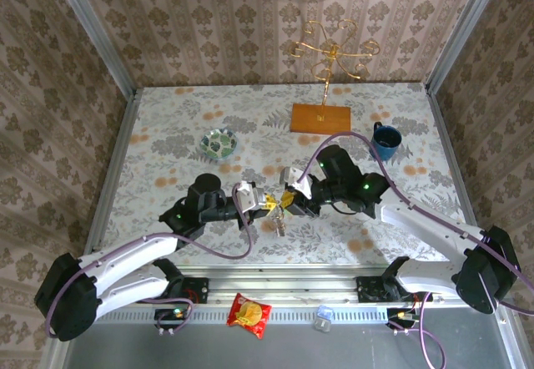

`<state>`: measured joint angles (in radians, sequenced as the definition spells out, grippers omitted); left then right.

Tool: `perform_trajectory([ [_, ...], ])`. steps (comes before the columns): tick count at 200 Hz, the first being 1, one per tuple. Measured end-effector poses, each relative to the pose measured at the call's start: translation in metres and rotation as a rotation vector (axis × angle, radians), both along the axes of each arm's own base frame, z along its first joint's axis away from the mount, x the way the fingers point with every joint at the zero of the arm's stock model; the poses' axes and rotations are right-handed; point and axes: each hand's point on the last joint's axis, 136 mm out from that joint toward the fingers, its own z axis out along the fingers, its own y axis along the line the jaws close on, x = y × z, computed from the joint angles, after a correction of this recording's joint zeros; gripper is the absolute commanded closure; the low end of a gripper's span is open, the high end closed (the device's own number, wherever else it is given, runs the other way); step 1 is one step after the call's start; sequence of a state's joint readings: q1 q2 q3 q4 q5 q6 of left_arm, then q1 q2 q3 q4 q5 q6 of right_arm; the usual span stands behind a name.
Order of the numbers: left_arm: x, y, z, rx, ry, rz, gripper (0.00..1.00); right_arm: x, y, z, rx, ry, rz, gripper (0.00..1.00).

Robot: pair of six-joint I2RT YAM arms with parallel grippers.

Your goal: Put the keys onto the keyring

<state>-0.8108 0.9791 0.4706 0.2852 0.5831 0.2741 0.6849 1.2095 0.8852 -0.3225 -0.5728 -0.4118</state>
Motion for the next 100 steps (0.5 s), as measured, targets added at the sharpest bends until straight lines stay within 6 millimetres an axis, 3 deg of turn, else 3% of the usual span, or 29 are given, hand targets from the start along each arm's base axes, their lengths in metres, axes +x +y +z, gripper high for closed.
perform_trajectory([
  [48,-0.0009,0.0008,0.0008,-0.005,-0.005,0.000,1.00,-0.0021,-0.0004,-0.0016,-0.003,0.010,0.007,0.97],
  [100,-0.0034,0.0009,-0.0010,-0.031,0.008,-0.006,1.00,-0.0014,0.0013,-0.0089,-0.016,0.042,0.015,0.97],
])
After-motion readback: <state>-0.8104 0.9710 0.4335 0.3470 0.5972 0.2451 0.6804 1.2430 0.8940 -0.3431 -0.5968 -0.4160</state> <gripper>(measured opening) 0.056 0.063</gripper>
